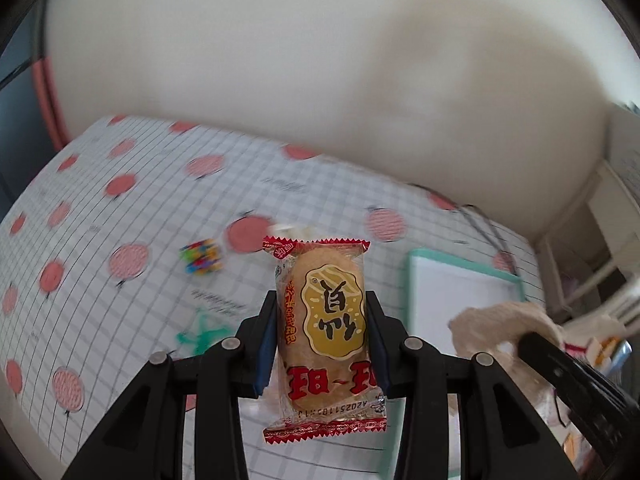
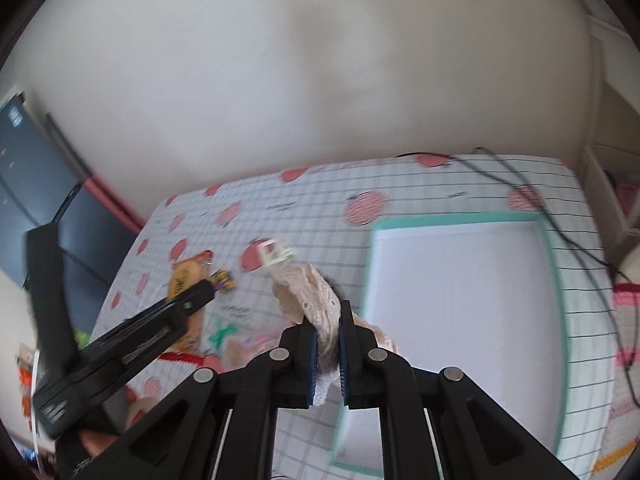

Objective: Organize objects
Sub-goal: 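Carry both items over the tray and open both tools to release them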

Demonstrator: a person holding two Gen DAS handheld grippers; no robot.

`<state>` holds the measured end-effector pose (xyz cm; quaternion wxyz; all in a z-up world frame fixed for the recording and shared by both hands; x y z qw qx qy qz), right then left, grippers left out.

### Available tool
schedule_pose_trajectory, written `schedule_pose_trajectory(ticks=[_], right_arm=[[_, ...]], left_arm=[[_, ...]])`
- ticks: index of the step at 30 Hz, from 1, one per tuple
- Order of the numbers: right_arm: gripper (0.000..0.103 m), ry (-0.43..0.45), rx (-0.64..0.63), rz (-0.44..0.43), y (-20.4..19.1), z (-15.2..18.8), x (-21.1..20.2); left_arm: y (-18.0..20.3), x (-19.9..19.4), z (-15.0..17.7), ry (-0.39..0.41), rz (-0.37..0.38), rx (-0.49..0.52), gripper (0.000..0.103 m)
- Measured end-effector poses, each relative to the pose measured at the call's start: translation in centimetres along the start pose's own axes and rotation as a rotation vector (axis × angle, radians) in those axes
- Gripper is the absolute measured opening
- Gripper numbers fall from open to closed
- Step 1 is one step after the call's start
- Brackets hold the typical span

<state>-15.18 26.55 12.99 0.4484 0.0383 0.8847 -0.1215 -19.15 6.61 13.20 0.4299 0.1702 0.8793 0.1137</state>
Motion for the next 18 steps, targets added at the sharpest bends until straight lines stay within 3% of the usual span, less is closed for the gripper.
schedule_pose_trajectory(ticks=[4, 8, 18], right_arm=[[0.009, 0.025, 0.054, 0.084, 3.8, -0.4, -0.1], [0.009, 0.021, 0.123, 0.114, 7.4, -0.6, 0.6], [0.009, -0.056, 0.177, 0.2, 13.4, -0.1, 5.5]], left_arm=[[3.6, 0.8, -0.3, -0.003, 0.059, 0.071, 0.041], [6.3, 2.6, 0.1, -0.028, 0.104, 0.115, 0.041], [9.9, 10.2, 3.4, -0.135, 0.131, 0.202, 0.041]])
Point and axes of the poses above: each gripper's, at about its wrist camera, not at the fingertips, and x roughly the way its jaws point, y to its right, z to its underside, the point moved 3 cm from there along x, roughly the way its jaws point, and after that the axes turned 14 degrees about z, right-handed, at the moved point
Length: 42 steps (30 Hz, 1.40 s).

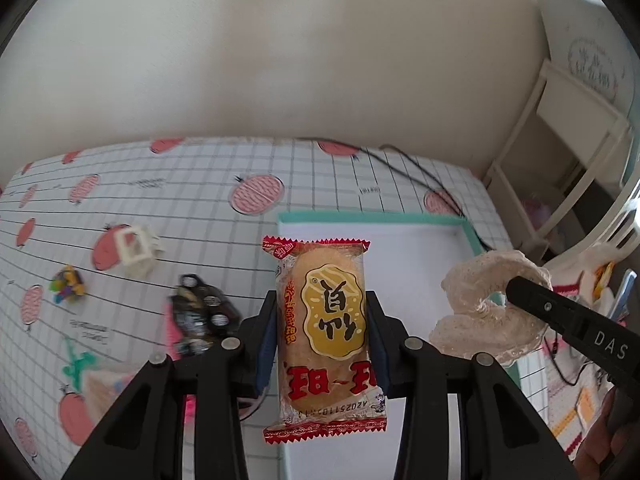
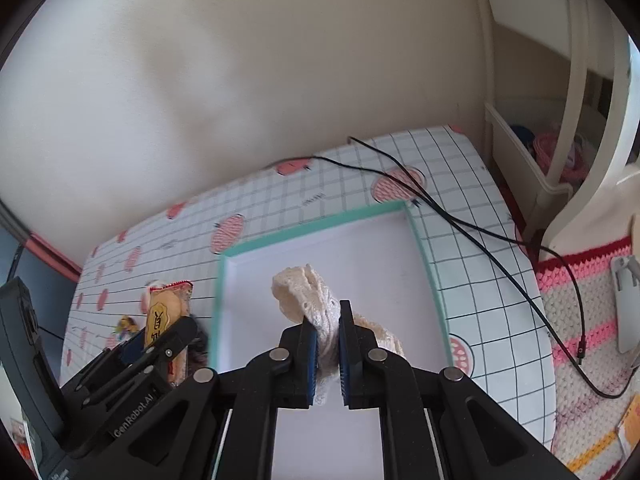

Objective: Organize objects
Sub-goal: 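Carry both items over the tray and open both tools to release them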

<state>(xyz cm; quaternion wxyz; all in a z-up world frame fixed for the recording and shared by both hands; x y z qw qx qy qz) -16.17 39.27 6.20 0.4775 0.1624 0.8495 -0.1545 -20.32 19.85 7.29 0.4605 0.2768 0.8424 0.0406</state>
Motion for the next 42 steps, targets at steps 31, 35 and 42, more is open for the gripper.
schedule_pose_trajectory(ticks=[31, 35, 42], right_arm=[[0.018, -0.035, -0.025, 0.07, 0.9, -1.1, 7.8], [0.029, -0.034, -0.03, 0.077, 1.0, -1.2, 7.6], [0.037, -0.009, -0.048, 0.073, 0.9, -1.7, 6.2]], left_arm=[[-1.1, 9.1, 0.5, -0.093, -0.027, -0.005, 0.052], [-1.3, 8.7, 0.1, -0.089, -0.032, -0.011, 0.053], [-1.1, 7.0, -1.0, -0.056, -0.029, -0.022, 0.053]])
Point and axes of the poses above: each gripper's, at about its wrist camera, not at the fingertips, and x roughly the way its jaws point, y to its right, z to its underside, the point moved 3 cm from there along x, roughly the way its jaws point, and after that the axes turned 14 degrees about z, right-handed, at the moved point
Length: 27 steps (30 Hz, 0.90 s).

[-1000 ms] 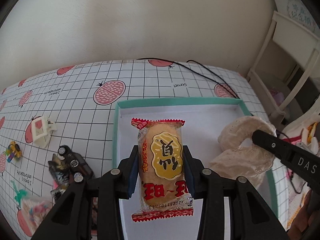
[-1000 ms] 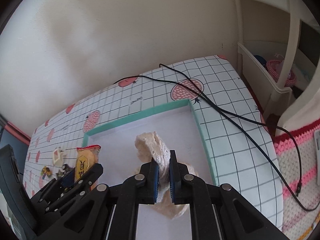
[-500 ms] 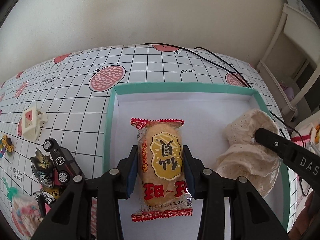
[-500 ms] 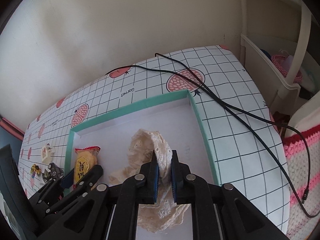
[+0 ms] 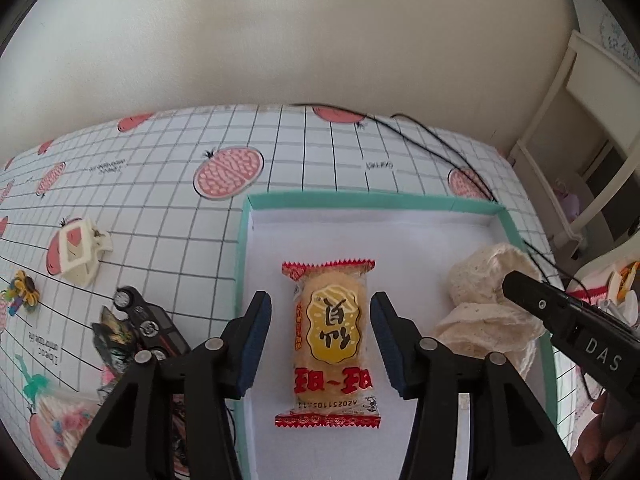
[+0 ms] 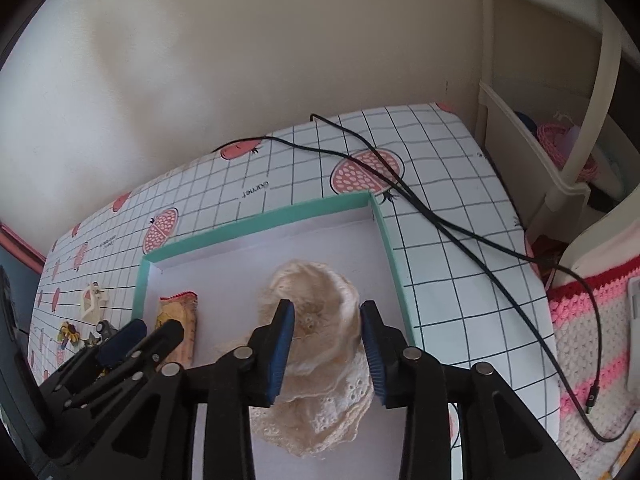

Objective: Organize objects
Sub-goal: 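Carry both items over the tray and open both tools to release them, then move both open tools back toward the remaining toys on the table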

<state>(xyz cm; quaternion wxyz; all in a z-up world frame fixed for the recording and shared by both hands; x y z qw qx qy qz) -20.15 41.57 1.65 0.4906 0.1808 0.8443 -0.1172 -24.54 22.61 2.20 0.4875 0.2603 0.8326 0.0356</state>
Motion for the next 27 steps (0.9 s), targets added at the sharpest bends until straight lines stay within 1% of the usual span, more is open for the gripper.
schedule_pose_trajectory(ticks=[5, 7, 9, 12, 14, 16, 17, 18, 19, 20, 21, 23, 24, 26, 27], right_arm=[[0.037, 0.031, -0.01, 0.004, 0.2, -0.6, -1.7], [0.037, 0.042, -0.022, 0.006, 0.1, -0.7, -2.3], [0.038, 0.05, -0.037, 0.008, 0.0, -0.8, -2.8], [0.044, 0.051, -0.046, 0.014, -0.2, -0.7, -2.9], [0.048, 0.049, -0.057, 0.01, -0.4, -0.6, -2.8], [0.056, 0.05, -0.072, 0.018, -0.7, -0.5, -2.7], [0.059, 0.05, -0.076, 0.02, -0.8, -0.4, -2.6], [0.063, 0.051, -0.08, 0.02, -0.9, -0.4, -2.6], [0.065, 0.05, -0.084, 0.02, -1.0, -0.3, -2.5], [0.066, 0.051, -0.087, 0.02, -1.1, -0.3, -2.5], [0.07, 0.052, -0.092, 0.023, -1.2, -0.2, -2.4], [0.075, 0.054, -0.096, 0.025, -1.2, -0.2, -2.4], [0.079, 0.055, -0.095, 0.026, -1.2, -0.2, -2.4], [0.084, 0.056, -0.095, 0.026, -1.3, -0.2, -2.4], [0.089, 0.057, -0.096, 0.025, -1.3, -0.2, -2.4]], left_arm=[[0.2, -1.7, -0.9, 0.044, 0.006, 0.003, 0.054], [0.1, -2.3, -1.3, 0.063, -0.003, 0.001, 0.07], [-0.1, -2.8, -1.6, 0.079, -0.008, -0.007, 0.07], [-0.4, -3.2, -1.7, 0.09, -0.023, -0.014, 0.071], [-0.6, -3.4, -1.7, 0.094, -0.027, -0.016, 0.076], [-0.7, -3.6, -1.6, 0.105, -0.037, -0.018, 0.082], [-0.9, -3.7, -1.7, 0.108, -0.039, -0.021, 0.084], [-1.0, -3.7, -1.7, 0.11, -0.039, -0.025, 0.089], [-1.1, -3.8, -1.7, 0.112, -0.04, -0.028, 0.091], [-1.2, -3.8, -1.7, 0.115, -0.044, -0.03, 0.091], [-1.3, -3.9, -1.8, 0.117, -0.049, -0.029, 0.091], [-1.5, -4.0, -1.9, 0.118, -0.057, -0.033, 0.097], [-1.6, -4.1, -1.9, 0.123, -0.058, -0.037, 0.102], [-1.7, -4.2, -2.0, 0.127, -0.065, -0.04, 0.102], [-1.8, -4.2, -2.1, 0.128, -0.068, -0.041, 0.102]])
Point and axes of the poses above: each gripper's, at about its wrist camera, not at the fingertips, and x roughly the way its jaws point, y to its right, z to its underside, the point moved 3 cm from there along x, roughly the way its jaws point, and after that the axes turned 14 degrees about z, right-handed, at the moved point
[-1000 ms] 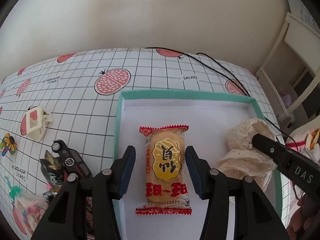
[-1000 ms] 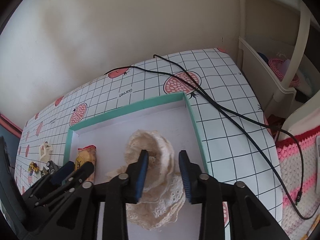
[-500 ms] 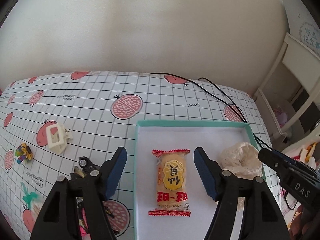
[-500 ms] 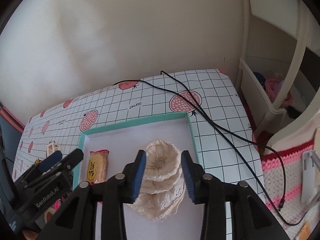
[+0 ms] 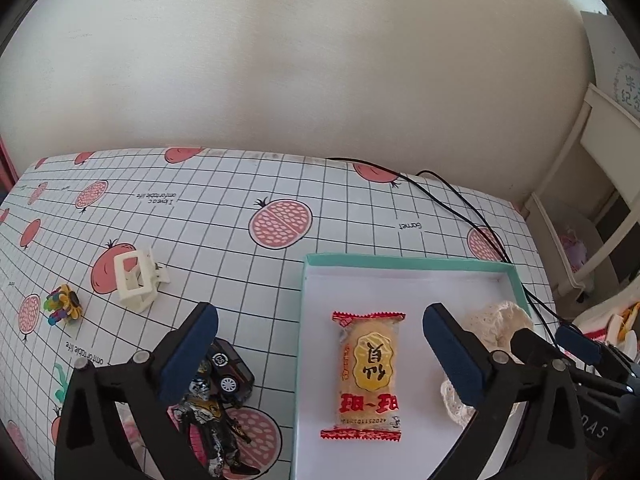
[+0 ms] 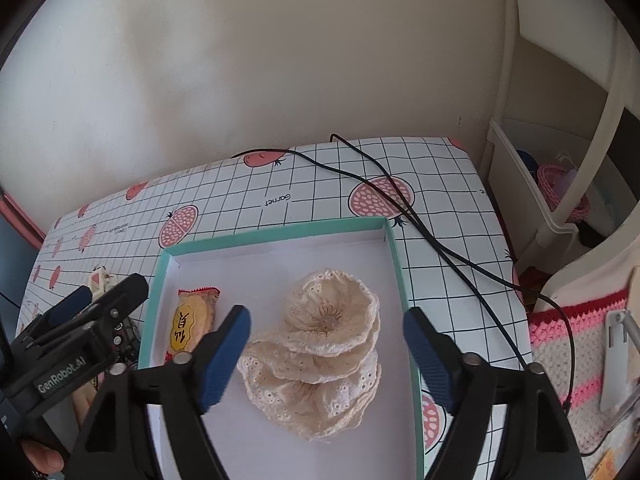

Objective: Organize objects
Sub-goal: 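Move both open tools back toward the remaining toys on the table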

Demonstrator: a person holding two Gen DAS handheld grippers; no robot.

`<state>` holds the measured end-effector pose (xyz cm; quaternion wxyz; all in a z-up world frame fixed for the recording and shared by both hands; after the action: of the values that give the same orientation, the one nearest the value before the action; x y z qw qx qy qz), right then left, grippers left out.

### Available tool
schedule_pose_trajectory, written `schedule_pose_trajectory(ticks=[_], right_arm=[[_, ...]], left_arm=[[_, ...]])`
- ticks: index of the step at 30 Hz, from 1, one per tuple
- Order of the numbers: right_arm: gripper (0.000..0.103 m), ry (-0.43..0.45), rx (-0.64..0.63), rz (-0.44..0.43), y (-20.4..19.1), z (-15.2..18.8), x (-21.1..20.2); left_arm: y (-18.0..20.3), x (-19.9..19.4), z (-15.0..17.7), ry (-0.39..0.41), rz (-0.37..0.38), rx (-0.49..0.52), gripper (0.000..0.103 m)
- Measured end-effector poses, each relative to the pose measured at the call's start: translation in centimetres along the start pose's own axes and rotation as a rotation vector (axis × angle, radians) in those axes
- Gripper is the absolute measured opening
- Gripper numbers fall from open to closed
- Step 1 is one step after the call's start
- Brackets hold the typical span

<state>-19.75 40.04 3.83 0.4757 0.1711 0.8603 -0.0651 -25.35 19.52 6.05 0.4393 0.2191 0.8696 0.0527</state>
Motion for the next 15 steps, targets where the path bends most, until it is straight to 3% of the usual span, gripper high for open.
schedule_pose_trajectory(ticks=[4, 15], right_arm=[[0.103, 0.01, -0.005, 0.005, 0.0, 0.0, -0.1], [0.103, 0.014, -0.002, 0.014, -0.2, -0.1, -0.3]], left_arm=[[-0.1, -0.2, -0.1, 0.013, -0.009, 0.002, 0.102], [-0.1, -1.3, -0.9, 0.021, 0.007, -0.013, 0.102]])
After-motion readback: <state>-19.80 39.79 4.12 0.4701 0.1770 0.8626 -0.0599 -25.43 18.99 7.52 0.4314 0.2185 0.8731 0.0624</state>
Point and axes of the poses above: each gripper's, at about its wrist camera, not at the fingertips, and x roughly the way its jaws point, y to its right, z to its underside, the point moved 3 cm from there along x, roughly the way its jaws point, and after that the axes turned 14 degrees about z, right-handed, at the moved point
